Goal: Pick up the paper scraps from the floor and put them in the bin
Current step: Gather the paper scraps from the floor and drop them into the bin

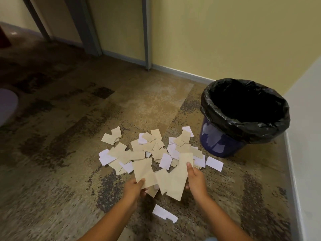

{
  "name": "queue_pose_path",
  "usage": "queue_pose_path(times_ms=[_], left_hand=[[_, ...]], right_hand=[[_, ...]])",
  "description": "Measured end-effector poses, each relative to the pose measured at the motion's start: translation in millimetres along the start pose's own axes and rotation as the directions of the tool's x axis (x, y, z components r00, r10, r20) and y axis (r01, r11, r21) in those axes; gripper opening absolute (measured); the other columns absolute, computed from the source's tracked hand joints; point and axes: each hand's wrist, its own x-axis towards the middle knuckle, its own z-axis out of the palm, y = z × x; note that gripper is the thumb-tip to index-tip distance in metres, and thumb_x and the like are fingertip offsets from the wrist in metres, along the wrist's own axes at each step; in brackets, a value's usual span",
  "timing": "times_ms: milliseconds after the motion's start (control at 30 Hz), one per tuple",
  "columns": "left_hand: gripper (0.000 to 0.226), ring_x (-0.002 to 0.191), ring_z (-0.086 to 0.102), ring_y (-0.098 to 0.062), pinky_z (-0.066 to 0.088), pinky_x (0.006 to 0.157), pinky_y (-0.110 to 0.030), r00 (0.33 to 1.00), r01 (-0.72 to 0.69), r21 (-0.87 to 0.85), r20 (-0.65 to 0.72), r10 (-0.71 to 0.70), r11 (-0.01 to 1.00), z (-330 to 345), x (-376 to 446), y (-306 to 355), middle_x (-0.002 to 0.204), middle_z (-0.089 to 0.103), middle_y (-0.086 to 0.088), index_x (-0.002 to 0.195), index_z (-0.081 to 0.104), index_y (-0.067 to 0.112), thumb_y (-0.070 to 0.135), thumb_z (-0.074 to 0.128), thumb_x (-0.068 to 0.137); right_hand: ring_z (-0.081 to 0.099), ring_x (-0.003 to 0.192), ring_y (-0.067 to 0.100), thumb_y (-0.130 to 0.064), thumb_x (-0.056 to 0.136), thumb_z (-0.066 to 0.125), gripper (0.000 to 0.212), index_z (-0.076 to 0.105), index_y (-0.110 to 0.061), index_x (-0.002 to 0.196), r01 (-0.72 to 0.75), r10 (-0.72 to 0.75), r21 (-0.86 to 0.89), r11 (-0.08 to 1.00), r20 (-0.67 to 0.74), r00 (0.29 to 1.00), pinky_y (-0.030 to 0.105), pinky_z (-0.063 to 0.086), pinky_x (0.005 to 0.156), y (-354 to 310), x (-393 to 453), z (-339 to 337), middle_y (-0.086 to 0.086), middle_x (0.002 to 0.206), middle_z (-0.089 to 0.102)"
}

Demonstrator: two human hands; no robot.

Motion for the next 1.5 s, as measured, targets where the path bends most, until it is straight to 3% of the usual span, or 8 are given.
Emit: queue_pose_path(times_ms=[367, 600, 800, 900, 1133, 1233, 1333, 1500], left_hand=[[0.026, 0.076, 0.062, -0.022, 0.050, 0.060, -0.030, 0.988, 0.113, -0.267, 0.132, -0.080, 0.957, 23, -62, 1, 0.088, 0.063, -0.011, 0.122, 0.050, 0.003, 0.011, 0.048, 0.097], [0.045, 0.118, 0.056, -0.039, 0.051, 0.085, -0.040, 0.967, 0.068, -0.319, 0.254, 0.016, 0.945, 78, -87, 71, 0.141, 0.042, -0.024, 0.144, 0.023, -0.004, 0.003, 0.031, 0.101], [0.036, 0.074, 0.065, -0.024, 0.056, 0.052, -0.021, 0.919, -0.137, -0.194, 0.340, 0.198, 0.971, 147, -105, 135, 0.129, 0.053, -0.026, 0.131, 0.040, -0.008, 0.001, 0.043, 0.097], [0.034, 0.063, 0.062, -0.018, 0.053, 0.046, -0.019, 0.910, -0.204, -0.149, 0.336, 0.244, 0.967, 176, -104, 159, 0.127, 0.053, -0.025, 0.130, 0.041, -0.005, -0.002, 0.042, 0.096], [0.032, 0.056, 0.062, -0.011, 0.050, 0.044, -0.015, 0.877, -0.264, -0.063, 0.399, 0.267, 0.962, 220, -91, 189, 0.127, 0.056, -0.025, 0.129, 0.042, -0.007, 0.001, 0.033, 0.099], [0.039, 0.091, 0.069, -0.024, 0.054, 0.056, -0.018, 0.804, -0.261, -0.039, 0.545, 0.239, 0.965, 236, -94, 198, 0.136, 0.050, -0.023, 0.138, 0.035, -0.002, 0.014, 0.034, 0.102], [0.057, 0.130, 0.046, -0.034, 0.048, 0.096, -0.038, 0.668, -0.234, 0.007, 0.727, 0.156, 0.972, 240, -89, 198, 0.149, 0.035, -0.019, 0.150, 0.012, 0.008, 0.032, 0.033, 0.101], [0.053, 0.130, 0.046, -0.038, 0.044, 0.100, -0.043, 0.597, -0.222, -0.089, 0.775, 0.207, 0.971, 223, -57, 189, 0.148, 0.037, -0.020, 0.149, 0.013, 0.012, 0.030, 0.030, 0.102]], right_hand=[[0.054, 0.052, 0.015, -0.044, 0.096, 0.045, 0.038, 0.062, -0.016, 0.077, -0.084, 0.106, 0.219, 0.972, -0.089, 0.990, 0.019, 0.040, 0.037, -50, -5, -38, 0.003, 0.067, 0.064], [0.064, 0.069, 0.020, -0.032, 0.096, 0.052, 0.025, 0.061, -0.011, 0.086, -0.050, 0.146, 0.607, 0.793, -0.111, 0.983, 0.031, 0.052, 0.053, -90, 17, -93, 0.006, 0.079, 0.068], [0.061, 0.090, 0.023, -0.026, 0.097, 0.050, 0.034, 0.050, -0.004, 0.124, 0.013, 0.181, 0.738, 0.675, -0.183, 0.966, 0.038, 0.051, 0.079, -132, 53, -147, 0.009, 0.105, 0.059], [0.064, 0.081, 0.023, -0.024, 0.098, 0.049, 0.042, 0.042, -0.001, 0.133, 0.056, 0.173, 0.724, 0.687, -0.239, 0.955, 0.036, 0.052, 0.077, -151, 68, -167, 0.011, 0.104, 0.054], [0.065, 0.106, 0.032, -0.021, 0.099, 0.048, 0.059, 0.021, 0.004, 0.145, 0.088, 0.127, 0.612, 0.786, -0.300, 0.945, 0.040, 0.052, 0.092, -173, 106, -197, 0.020, 0.140, 0.046], [0.059, 0.117, 0.032, -0.028, 0.099, 0.046, 0.057, 0.029, 0.004, 0.142, 0.056, 0.086, 0.525, 0.850, -0.242, 0.966, 0.042, 0.046, 0.102, -169, 120, -203, 0.020, 0.142, 0.045], [0.048, 0.128, 0.032, -0.039, 0.099, 0.041, 0.057, 0.035, -0.001, 0.141, 0.065, -0.004, 0.310, 0.949, -0.193, 0.981, 0.043, 0.043, 0.104, -159, 124, -201, 0.018, 0.144, 0.043], [0.059, 0.110, 0.024, -0.037, 0.098, 0.043, 0.043, 0.050, -0.010, 0.130, 0.333, -0.338, -0.067, 0.940, -0.290, 0.896, 0.038, 0.052, 0.091, -138, 115, -189, 0.010, 0.119, 0.061]])
